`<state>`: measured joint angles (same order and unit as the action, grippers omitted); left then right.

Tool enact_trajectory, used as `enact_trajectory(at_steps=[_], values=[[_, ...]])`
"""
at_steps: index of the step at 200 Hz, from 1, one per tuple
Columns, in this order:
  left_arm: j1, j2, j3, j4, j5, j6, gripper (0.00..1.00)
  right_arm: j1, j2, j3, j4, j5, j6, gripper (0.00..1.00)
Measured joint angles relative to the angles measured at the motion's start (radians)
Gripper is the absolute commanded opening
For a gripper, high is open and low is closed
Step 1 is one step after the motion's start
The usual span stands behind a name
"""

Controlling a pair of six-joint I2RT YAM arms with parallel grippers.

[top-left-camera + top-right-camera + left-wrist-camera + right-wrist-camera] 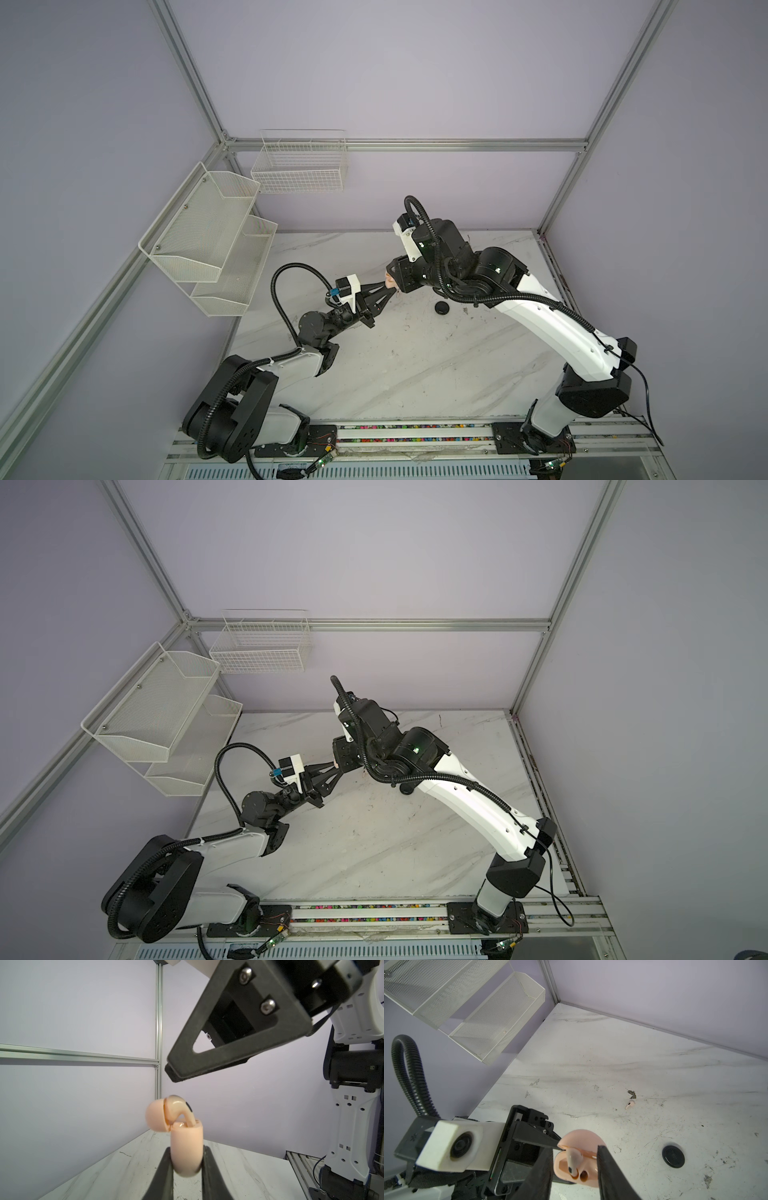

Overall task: Insert wireless bluetooth earbuds into charging case
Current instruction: Insert the wireless bluetooth earbud into the charging case, then touch the wireless bluetooth earbud to the charging case.

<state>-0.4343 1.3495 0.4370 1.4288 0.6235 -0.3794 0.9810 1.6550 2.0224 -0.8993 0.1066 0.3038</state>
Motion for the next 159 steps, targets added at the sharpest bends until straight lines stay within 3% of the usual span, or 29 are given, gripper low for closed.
enact_trajectory(at_steps=[159], values=[[0.0,0.0,-0.003,0.0,0.0,0.0,0.0,0.0,0.0,-0.034,0.003,-0.047,0.003,0.3]])
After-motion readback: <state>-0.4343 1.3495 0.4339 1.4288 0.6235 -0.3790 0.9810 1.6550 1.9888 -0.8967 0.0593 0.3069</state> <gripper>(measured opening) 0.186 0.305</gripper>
